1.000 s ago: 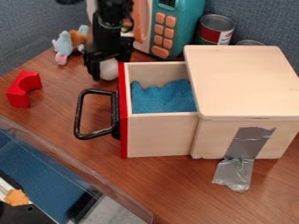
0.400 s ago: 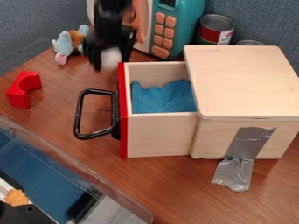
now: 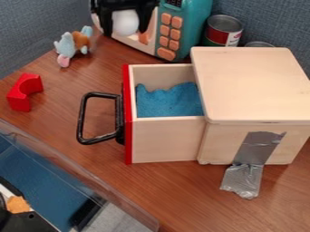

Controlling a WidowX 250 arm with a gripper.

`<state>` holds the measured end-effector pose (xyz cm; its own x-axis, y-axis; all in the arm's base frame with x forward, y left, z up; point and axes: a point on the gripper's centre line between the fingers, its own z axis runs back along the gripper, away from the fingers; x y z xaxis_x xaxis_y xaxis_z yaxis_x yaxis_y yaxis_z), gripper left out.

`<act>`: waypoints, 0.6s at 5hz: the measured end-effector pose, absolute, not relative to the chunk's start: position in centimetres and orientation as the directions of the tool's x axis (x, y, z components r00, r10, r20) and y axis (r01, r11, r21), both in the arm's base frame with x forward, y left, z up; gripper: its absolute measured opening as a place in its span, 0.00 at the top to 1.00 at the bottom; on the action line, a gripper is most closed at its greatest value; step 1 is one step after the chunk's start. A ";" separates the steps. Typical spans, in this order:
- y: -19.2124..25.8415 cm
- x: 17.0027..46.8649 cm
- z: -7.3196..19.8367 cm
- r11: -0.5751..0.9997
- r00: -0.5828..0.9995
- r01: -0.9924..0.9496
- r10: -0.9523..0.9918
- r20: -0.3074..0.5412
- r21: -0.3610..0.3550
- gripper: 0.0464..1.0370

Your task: Put the white egg in the drawer

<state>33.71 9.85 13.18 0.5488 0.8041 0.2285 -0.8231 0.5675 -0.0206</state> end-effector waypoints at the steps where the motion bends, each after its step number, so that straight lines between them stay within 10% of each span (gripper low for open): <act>1: 6.2 34.2 13.4 0.677 0.660 -0.735 0.722 0.207 -0.019 0.17; 3: 0.2 32.8 12.4 0.792 0.778 -0.610 0.602 0.176 -0.012 0.17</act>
